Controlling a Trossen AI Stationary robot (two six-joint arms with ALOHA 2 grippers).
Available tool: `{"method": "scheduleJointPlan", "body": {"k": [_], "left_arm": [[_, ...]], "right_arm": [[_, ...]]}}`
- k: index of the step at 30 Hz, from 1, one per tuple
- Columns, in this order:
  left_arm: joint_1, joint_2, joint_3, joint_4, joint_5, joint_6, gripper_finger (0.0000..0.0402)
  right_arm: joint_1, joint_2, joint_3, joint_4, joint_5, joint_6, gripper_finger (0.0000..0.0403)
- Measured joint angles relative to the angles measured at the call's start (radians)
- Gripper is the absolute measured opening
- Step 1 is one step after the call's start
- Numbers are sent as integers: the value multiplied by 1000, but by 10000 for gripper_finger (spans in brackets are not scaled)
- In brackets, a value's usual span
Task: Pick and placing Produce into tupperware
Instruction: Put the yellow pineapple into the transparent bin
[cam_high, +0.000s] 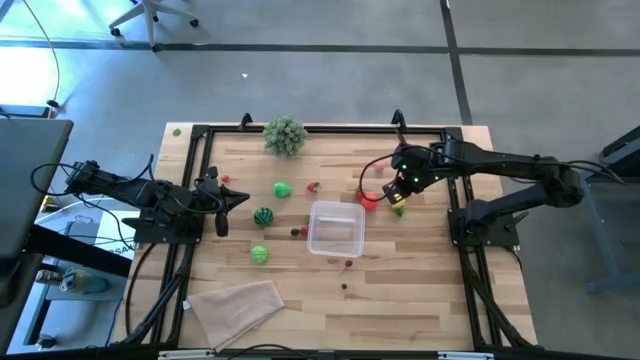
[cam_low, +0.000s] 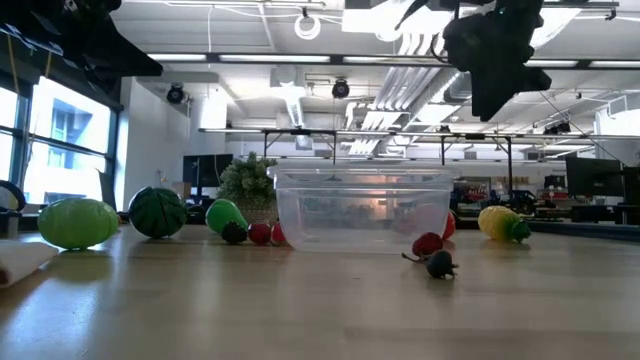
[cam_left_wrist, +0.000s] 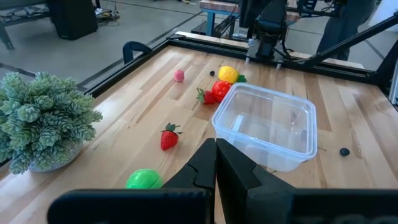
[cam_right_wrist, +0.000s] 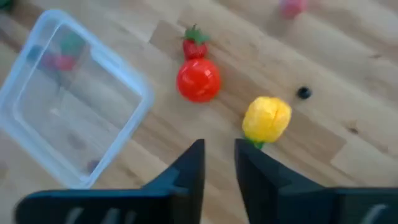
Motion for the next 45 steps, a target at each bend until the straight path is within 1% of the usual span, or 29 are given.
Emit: {"method": "scheduleJointPlan", "body": {"k": [3, 6, 9, 13, 18, 21, 26, 30, 33, 42, 45], "left_arm": [[0, 0, 0, 0, 0, 0, 1], [0, 0, 0, 0, 0, 0, 1], [0, 0, 0, 0, 0, 0, 1], [0, 0, 0, 0, 0, 0, 1], [0, 0, 0, 0, 0, 0, 1], [0, 0, 0, 0, 0, 0, 1], [0, 0, 0, 0, 0, 0, 1], [0, 0, 0, 0, 0, 0, 1], [0, 0, 0, 0, 0, 0, 1], [0, 0, 0, 0, 0, 0, 1], [0, 0, 0, 0, 0, 0, 1]], "right_arm": [[0, 0, -7, -3, 53, 43, 123], [1, 0, -38, 4, 85, 139, 153], [1, 0, -96, 14, 90, 233, 175], [0, 0, -174, 40, 74, 242, 191], [0, 0, -242, 150, 70, 226, 195], [0, 0, -279, 185, 62, 235, 195], [0, 1, -285, 190, 71, 150, 195], [0, 1, -285, 189, 73, 202, 195], [0, 1, -284, 188, 97, 250, 195], [0, 1, -284, 188, 112, 191, 195], [0, 1, -283, 188, 135, 211, 195]]}}
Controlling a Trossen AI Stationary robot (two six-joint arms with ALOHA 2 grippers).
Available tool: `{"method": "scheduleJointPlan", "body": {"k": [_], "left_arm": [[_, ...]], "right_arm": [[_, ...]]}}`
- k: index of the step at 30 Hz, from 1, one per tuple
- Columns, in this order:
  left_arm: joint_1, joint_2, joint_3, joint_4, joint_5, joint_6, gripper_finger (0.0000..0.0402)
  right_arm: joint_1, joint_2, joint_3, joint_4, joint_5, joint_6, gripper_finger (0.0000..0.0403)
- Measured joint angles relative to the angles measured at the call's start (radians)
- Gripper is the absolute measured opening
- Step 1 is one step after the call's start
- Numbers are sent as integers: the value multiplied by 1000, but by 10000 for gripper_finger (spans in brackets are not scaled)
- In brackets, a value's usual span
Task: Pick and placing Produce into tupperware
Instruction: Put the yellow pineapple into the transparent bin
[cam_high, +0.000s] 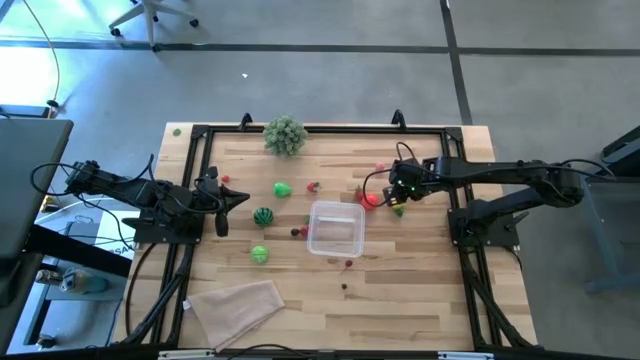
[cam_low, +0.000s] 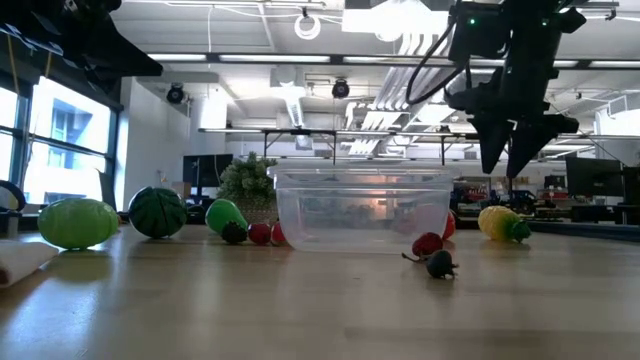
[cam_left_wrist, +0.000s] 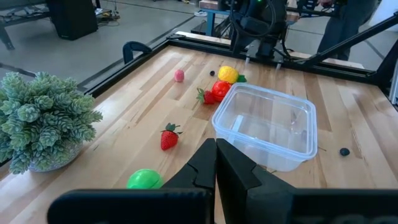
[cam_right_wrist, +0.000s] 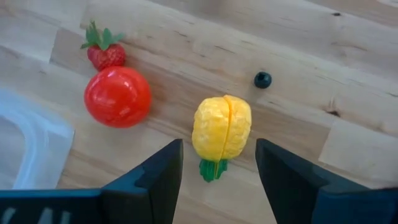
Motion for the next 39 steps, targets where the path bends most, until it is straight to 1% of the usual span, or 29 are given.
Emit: {"method": "scheduleJointPlan", "body": {"k": [5, 13, 17, 21, 25, 29, 39], "left_arm": [[0, 0, 0, 0, 0, 0, 1], [0, 0, 0, 0, 0, 0, 1], [0, 0, 0, 0, 0, 0, 1], [0, 0, 0, 0, 0, 0, 1], [0, 0, 0, 0, 0, 0, 1], [0, 0, 0, 0, 0, 0, 1], [0, 0, 0, 0, 0, 0, 1]], "right_arm": [[0, 6, 0, 1, -4, 4, 207], [0, 92, 1, 8, 8, 30, 269], [0, 146, 1, 8, 8, 31, 285], [0, 203, 1, 25, 3, 31, 287], [0, 259, 1, 65, -24, 26, 287], [-4, 308, 1, 108, -24, 26, 287], [-20, 399, 1, 149, -27, 14, 287]]}}
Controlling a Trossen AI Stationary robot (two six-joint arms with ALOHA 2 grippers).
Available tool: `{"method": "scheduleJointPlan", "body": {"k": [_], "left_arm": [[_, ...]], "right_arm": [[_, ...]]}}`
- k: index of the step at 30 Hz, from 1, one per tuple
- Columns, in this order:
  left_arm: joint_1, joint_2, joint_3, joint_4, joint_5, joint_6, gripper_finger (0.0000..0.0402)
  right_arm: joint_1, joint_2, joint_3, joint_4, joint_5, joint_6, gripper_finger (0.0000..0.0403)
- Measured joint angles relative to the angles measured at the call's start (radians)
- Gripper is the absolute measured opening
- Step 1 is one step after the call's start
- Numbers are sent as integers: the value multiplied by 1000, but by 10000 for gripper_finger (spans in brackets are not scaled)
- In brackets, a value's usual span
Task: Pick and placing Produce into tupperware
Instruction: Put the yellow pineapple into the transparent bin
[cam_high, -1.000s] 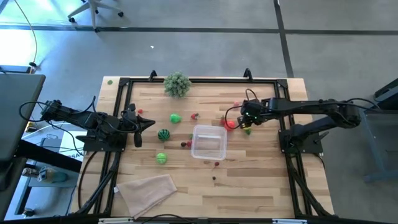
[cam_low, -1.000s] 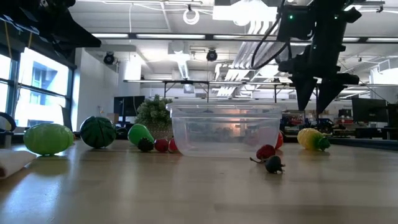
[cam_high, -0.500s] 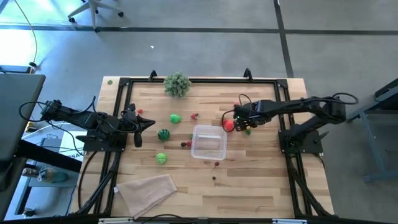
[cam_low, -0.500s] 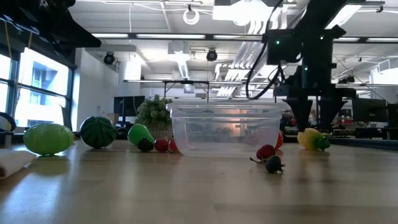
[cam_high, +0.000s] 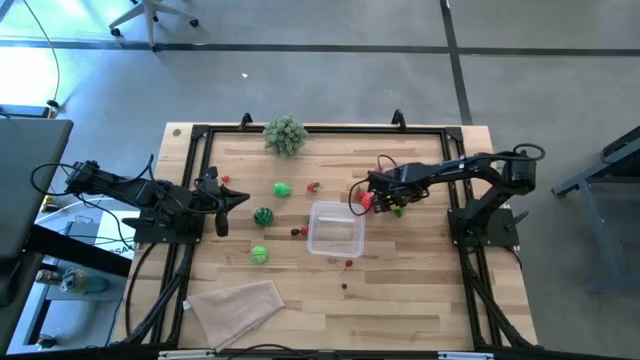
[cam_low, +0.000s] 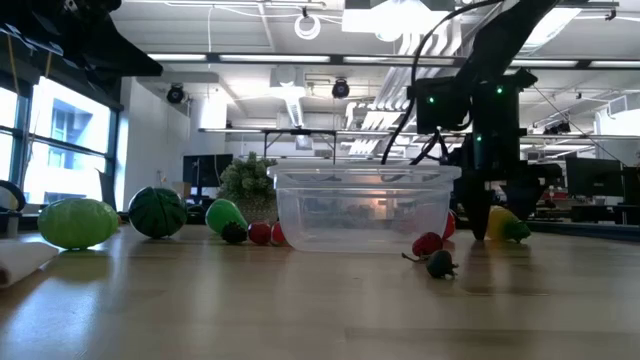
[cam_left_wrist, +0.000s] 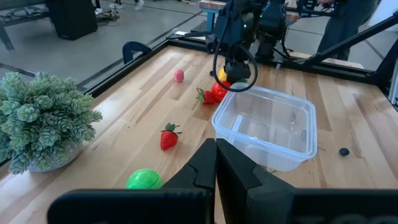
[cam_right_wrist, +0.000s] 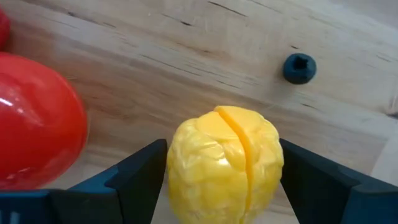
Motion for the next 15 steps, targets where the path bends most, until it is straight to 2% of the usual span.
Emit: {"method": "scheduleJointPlan", "body": {"k": [12, 15], "left_arm": [[0, 0, 0, 0, 0, 0, 1], [0, 0, 0, 0, 0, 0, 1]], "right_arm": [[0, 7, 1, 13, 6, -12, 286], [0, 7, 0, 16, 4, -9, 275]]}}
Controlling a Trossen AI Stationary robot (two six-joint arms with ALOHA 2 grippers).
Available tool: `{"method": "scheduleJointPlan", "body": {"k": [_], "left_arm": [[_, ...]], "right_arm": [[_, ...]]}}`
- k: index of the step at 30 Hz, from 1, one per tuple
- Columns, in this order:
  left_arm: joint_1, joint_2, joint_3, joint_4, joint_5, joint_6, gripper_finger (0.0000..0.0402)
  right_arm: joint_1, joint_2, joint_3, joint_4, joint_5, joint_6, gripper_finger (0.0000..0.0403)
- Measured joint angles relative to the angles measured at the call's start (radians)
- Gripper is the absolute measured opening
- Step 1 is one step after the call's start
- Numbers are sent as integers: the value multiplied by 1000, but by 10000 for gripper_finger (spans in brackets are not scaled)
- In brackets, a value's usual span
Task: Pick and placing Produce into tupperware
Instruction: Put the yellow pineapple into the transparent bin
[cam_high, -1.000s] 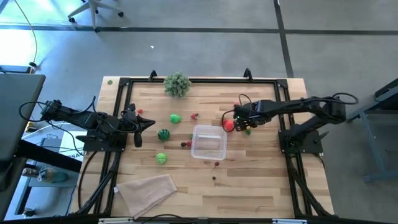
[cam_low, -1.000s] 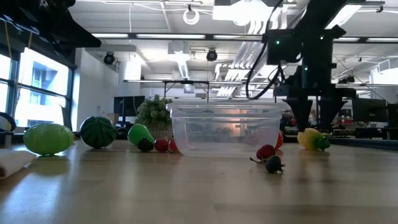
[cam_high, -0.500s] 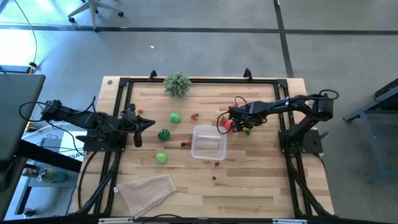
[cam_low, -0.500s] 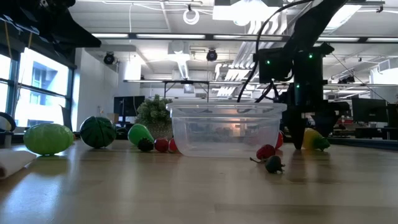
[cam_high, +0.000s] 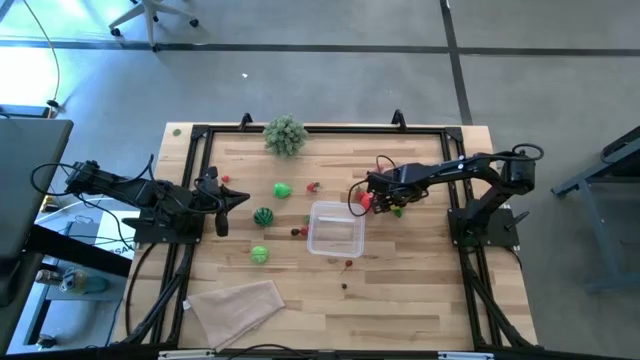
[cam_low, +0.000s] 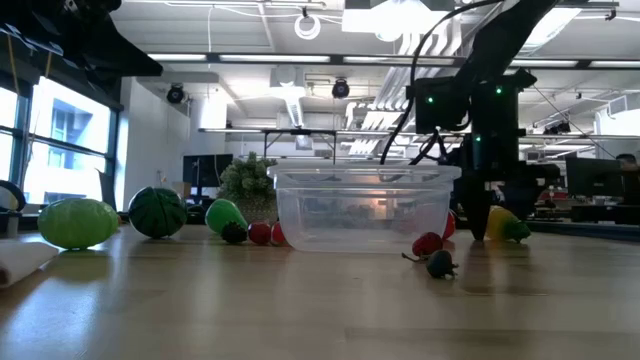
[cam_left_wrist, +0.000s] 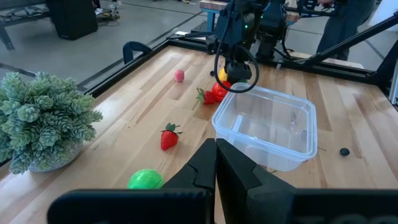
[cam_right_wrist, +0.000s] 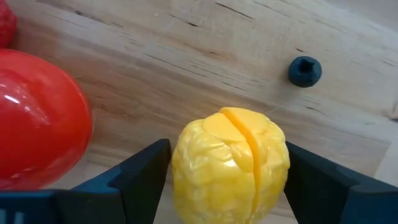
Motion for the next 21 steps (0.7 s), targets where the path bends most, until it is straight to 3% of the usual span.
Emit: {"method": "scheduleJointPlan", "body": {"k": [10, 21], "left_arm": [[0, 0, 0, 0, 0, 0, 1], [0, 0, 0, 0, 0, 0, 1]], "right_arm": [[0, 1, 0, 14, -7, 2, 211], [0, 1, 0, 16, -6, 0, 206]]}}
